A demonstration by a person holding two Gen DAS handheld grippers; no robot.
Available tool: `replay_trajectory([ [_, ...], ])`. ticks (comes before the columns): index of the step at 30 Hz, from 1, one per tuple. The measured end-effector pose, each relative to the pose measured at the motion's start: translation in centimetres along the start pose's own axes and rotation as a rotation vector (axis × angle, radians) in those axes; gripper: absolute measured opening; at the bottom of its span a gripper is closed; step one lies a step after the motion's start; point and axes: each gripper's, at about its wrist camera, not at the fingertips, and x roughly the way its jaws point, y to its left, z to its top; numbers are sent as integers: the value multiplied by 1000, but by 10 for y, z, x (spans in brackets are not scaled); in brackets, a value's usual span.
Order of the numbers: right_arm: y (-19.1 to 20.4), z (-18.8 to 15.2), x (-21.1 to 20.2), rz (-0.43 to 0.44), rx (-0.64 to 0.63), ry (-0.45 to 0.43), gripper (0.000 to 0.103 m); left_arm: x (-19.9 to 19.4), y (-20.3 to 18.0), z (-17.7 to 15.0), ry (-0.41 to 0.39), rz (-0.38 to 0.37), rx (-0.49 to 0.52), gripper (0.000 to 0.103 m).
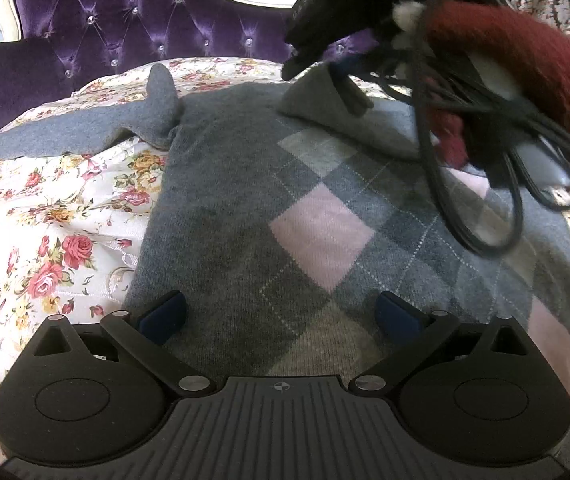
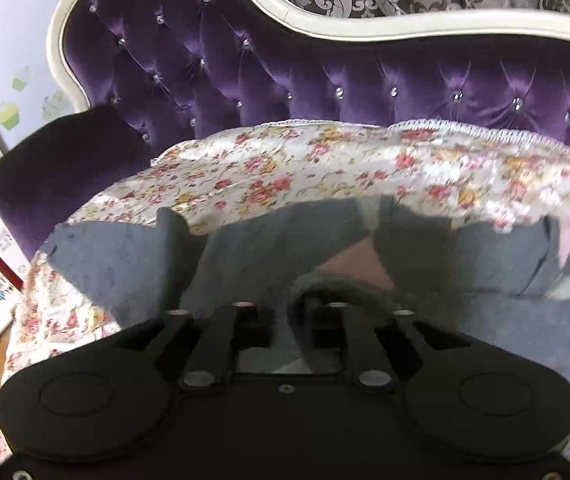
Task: Fold small clothes
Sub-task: 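Carry the held sleeve with the right tool across the sweater body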
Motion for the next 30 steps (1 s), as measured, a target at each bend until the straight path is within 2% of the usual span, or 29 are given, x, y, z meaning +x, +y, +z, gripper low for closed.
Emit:
replay_trajectory([
  [2,-13,-7,-17,-12,20,-39,63,0,-1,0,0,2,1,103],
  [8,-66,-22,-58,-104,58,-94,63,0,-2,-1,-7,5,0,103],
  [15,-148,-35,-103,-256,202,-136,63,-2,-2,4,16,-6,6,101],
  [16,-157,-37,-105,-275,218,-137,63,-3,-1,9,31,-10,9,99],
  [17,-166,-38,-111,-293,231,-140,63,-5,0,14,40,-19,7,86],
  [18,-174,-41,-115,-307,238,-145,63,-8,2,22,38,-35,-1,83],
  [21,-193,-47,-123,-341,273,-154,63,-19,4,49,-42,-45,3,83],
  [24,-208,-54,-128,-347,318,-157,63,-14,-3,80,-106,-22,78,84],
  [26,-214,-58,-129,-347,332,-160,63,-1,-7,94,-121,-16,106,83],
  [30,-220,-63,-129,-336,345,-158,63,38,-20,111,-98,11,168,79],
])
